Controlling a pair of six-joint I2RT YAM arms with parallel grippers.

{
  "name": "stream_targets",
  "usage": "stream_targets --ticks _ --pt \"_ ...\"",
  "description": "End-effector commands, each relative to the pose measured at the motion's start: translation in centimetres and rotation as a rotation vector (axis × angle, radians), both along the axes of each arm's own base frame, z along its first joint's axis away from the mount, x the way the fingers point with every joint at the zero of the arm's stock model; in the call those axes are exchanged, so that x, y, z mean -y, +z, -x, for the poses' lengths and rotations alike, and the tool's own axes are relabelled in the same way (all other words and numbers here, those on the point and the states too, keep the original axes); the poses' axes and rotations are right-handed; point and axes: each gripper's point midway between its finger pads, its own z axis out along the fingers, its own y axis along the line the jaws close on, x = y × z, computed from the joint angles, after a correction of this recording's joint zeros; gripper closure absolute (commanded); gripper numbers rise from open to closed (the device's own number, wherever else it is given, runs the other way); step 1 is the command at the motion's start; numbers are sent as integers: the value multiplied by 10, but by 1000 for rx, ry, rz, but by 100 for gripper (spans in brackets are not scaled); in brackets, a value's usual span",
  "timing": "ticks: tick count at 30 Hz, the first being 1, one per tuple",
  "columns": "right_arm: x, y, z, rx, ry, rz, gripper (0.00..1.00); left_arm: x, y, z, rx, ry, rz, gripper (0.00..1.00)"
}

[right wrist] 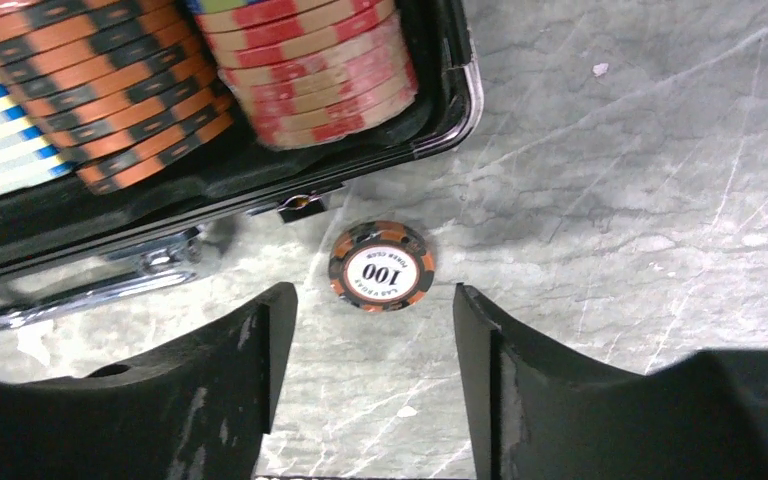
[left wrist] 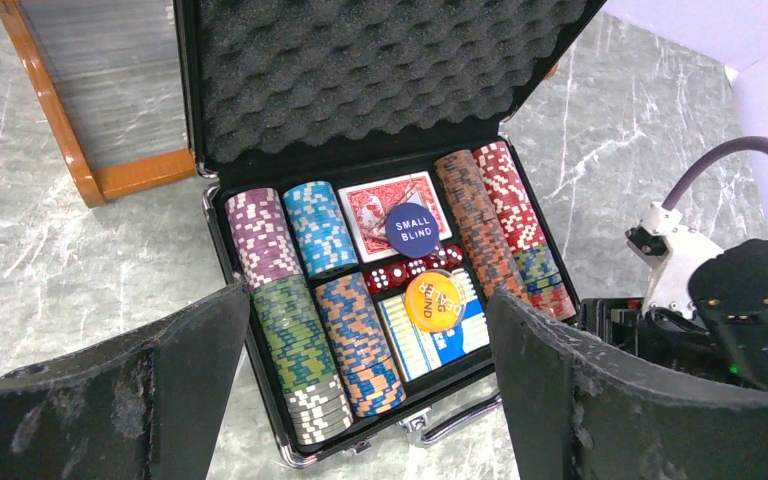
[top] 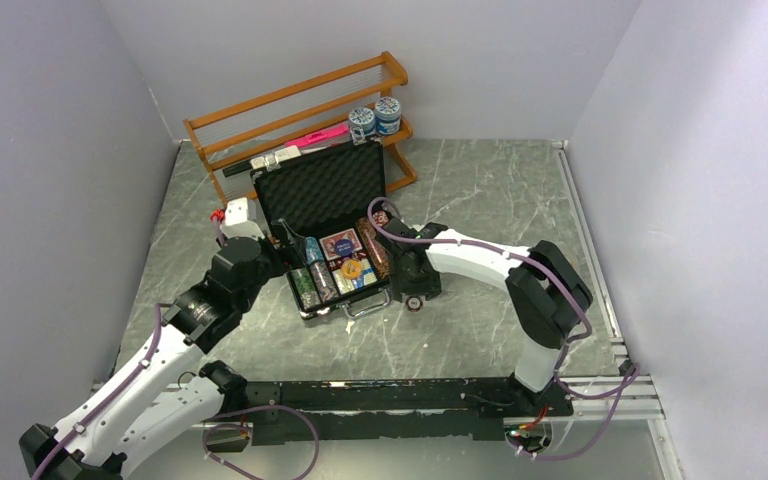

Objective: Pack up texas hold em set

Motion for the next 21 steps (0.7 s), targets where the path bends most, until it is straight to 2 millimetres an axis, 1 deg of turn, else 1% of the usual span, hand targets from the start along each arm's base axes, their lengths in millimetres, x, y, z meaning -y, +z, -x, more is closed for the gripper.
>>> stream_targets --ticks 1,4,9,13,17,21 --pt "-18 25 -11 47 31 -96 34 2 4 1 14 -4 24 7" --pt "-17 16 -7 23 31 -87 32 1 4 1 14 -2 22 7" --pt "-8 -2 0 -15 23 -46 31 1 4 1 15 -2 23 7" --pt "-1 -16 3 -29 10 -13 32 4 4 0 15 -16 30 7" --pt "1 -24 4 -35 1 -18 35 9 2 -1 8 -30 35 7" --pt "7 -32 1 -25 -30 -12 43 11 3 -2 11 -43 32 7"
